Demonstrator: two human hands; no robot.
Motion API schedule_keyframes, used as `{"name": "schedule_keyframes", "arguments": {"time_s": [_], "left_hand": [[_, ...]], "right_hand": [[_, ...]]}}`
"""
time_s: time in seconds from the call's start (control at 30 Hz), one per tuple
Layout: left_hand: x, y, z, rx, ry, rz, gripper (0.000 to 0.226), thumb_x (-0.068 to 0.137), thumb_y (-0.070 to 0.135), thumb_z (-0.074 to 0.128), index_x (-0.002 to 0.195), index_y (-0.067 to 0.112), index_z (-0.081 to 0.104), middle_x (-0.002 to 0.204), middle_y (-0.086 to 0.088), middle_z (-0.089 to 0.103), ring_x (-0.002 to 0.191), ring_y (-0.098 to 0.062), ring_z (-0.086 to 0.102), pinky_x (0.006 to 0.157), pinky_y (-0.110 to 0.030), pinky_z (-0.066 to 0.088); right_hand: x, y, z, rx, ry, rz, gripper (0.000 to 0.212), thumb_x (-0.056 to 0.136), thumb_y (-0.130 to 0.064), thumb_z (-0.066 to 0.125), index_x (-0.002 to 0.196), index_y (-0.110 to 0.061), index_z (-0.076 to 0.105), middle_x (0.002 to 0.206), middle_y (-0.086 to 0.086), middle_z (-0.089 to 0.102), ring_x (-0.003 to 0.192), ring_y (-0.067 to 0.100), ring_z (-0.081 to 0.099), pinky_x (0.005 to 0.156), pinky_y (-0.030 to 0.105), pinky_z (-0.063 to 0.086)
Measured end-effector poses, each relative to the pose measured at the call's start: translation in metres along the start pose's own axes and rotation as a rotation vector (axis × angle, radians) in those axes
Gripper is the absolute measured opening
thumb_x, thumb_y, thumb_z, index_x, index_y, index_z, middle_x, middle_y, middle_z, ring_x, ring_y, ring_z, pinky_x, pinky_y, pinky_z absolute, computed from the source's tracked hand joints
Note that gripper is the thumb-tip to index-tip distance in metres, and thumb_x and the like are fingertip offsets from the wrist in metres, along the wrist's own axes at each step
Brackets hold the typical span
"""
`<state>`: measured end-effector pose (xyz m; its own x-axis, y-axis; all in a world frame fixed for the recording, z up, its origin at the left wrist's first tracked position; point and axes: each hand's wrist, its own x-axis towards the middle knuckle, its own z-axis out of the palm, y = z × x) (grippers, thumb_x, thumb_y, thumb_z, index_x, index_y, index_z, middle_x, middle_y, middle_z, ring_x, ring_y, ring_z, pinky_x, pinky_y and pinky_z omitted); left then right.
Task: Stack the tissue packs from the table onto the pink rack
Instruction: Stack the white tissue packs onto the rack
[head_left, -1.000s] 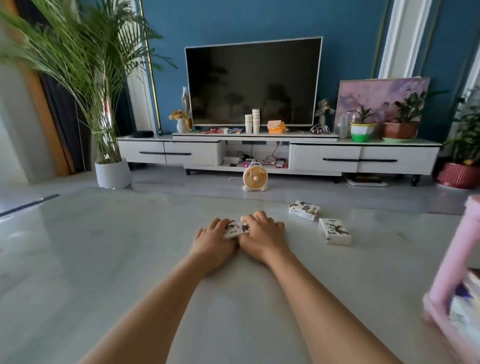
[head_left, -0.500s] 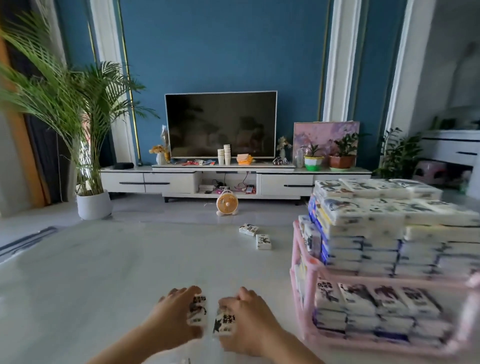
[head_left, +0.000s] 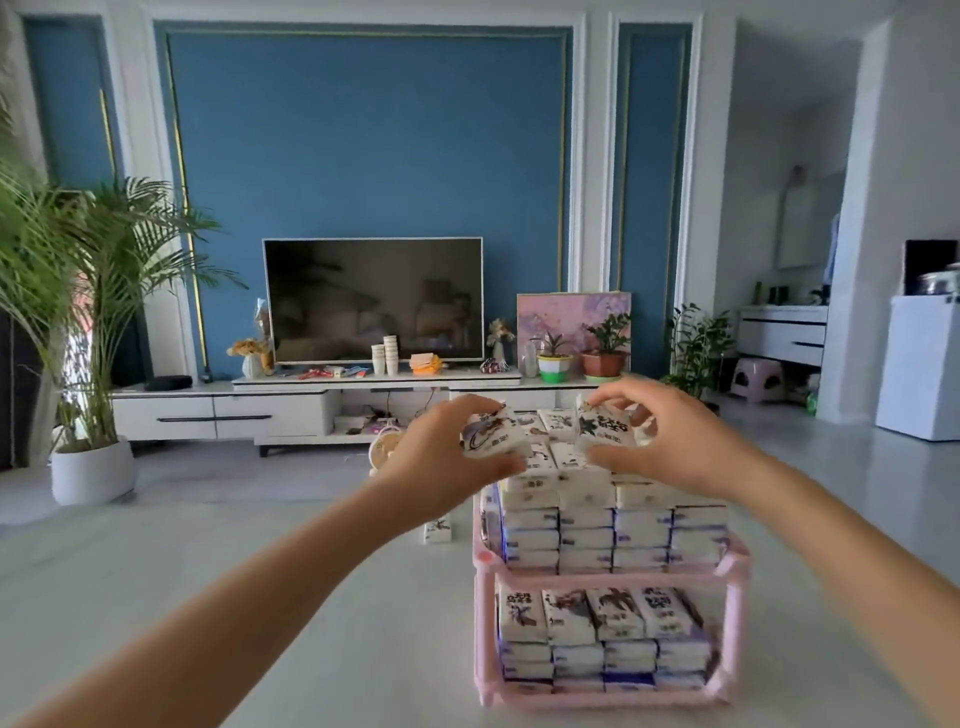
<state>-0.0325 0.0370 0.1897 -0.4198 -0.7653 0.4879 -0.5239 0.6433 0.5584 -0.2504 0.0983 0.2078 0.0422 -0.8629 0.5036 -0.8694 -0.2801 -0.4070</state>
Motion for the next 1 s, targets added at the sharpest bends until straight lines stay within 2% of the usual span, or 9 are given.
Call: {"name": "schedule_keyframes", "arguments": {"time_s": [0.1,0.27,0.37,0.47,0.53,0.73,0.83,0.93,1.0], "left_hand": [[0.016,0.0,0.022,-0.021,-0.05,-0.01,0.063,0.075,0.038,0.071,0.132,0.027,0.047,0.129,0.003,0.051,0.113,-0.012,0.051,0.081,-0.018,0.045],[0.027,-0.007,0.042,0.098,-0.105,0.038,0.066,0.084,0.032,0.064,0.142,0.025,0.033,0.151,0.003,0.027,0.133,-0.015,0.034,0.106,-0.027,0.029],[0.022,-0.013,0.053,0.033,-0.117,-0.046,0.081,0.083,0.045,0.059,0.148,0.026,0.015,0.156,0.006,0.009,0.141,-0.017,0.02,0.113,-0.035,0.023],[0.019,-0.012,0.064,-0.128,-0.164,-0.14,0.099,0.076,0.063,0.048,0.149,0.024,-0.007,0.155,0.002,0.012,0.137,-0.021,0.028,0.112,-0.042,0.029],[0.02,-0.009,0.068,-0.189,-0.181,-0.207,0.106,0.069,0.071,0.037,0.147,0.022,-0.014,0.156,-0.003,0.014,0.139,-0.023,0.025,0.114,-0.044,0.024],[0.028,0.005,0.075,-0.209,-0.13,-0.24,0.083,0.09,0.057,0.032,0.148,0.019,-0.013,0.158,-0.005,0.003,0.144,-0.022,0.009,0.114,-0.036,0.014],[0.031,0.004,0.076,-0.271,-0.123,-0.258,0.087,0.085,0.064,0.03,0.148,0.021,-0.011,0.157,-0.007,0.009,0.143,-0.024,0.015,0.116,-0.041,0.017],[0.029,0.004,0.071,-0.354,-0.097,-0.289,0.09,0.079,0.07,0.025,0.149,0.023,-0.008,0.157,-0.005,0.009,0.143,-0.025,0.016,0.115,-0.046,0.017],[0.026,0.001,0.063,-0.386,-0.066,-0.303,0.086,0.081,0.068,0.021,0.149,0.024,-0.005,0.157,-0.002,0.007,0.143,-0.024,0.014,0.113,-0.046,0.016]], "right_hand": [[0.016,0.022,0.001,0.038,-0.07,0.065,0.048,0.072,-0.046,0.072,0.114,-0.033,0.056,0.116,-0.005,0.052,0.096,0.007,0.05,0.079,0.022,0.04],[0.032,0.038,0.013,0.028,-0.166,0.059,0.046,0.071,-0.046,0.074,0.112,-0.035,0.056,0.121,-0.004,0.053,0.102,0.009,0.049,0.087,0.026,0.043],[0.033,0.04,0.021,0.081,-0.18,0.052,0.047,0.072,-0.044,0.074,0.114,-0.034,0.057,0.127,-0.01,0.053,0.109,0.007,0.049,0.087,0.024,0.042],[0.031,0.04,0.023,0.084,-0.16,0.015,0.05,0.072,-0.043,0.073,0.118,-0.031,0.057,0.121,-0.018,0.05,0.111,0.005,0.047,0.087,0.02,0.037],[0.029,0.04,0.025,0.071,-0.128,-0.006,0.051,0.073,-0.043,0.073,0.119,-0.03,0.057,0.117,-0.02,0.048,0.11,0.004,0.046,0.087,0.02,0.036],[0.027,0.045,0.031,0.124,-0.032,-0.019,0.048,0.067,-0.05,0.071,0.11,-0.032,0.06,0.117,-0.012,0.051,0.107,0.006,0.053,0.089,0.021,0.043],[0.026,0.045,0.032,0.14,0.006,-0.018,0.046,0.067,-0.051,0.071,0.108,-0.032,0.06,0.117,-0.01,0.052,0.105,0.006,0.053,0.086,0.018,0.045],[0.022,0.041,0.031,0.061,0.046,-0.048,0.052,0.069,-0.051,0.069,0.115,-0.029,0.057,0.116,-0.015,0.048,0.106,0.002,0.048,0.081,0.007,0.036],[0.014,0.032,0.029,0.003,0.171,-0.098,0.044,0.077,-0.049,0.065,0.115,-0.028,0.056,0.11,-0.018,0.046,0.104,-0.002,0.044,0.081,0.008,0.032]]}}
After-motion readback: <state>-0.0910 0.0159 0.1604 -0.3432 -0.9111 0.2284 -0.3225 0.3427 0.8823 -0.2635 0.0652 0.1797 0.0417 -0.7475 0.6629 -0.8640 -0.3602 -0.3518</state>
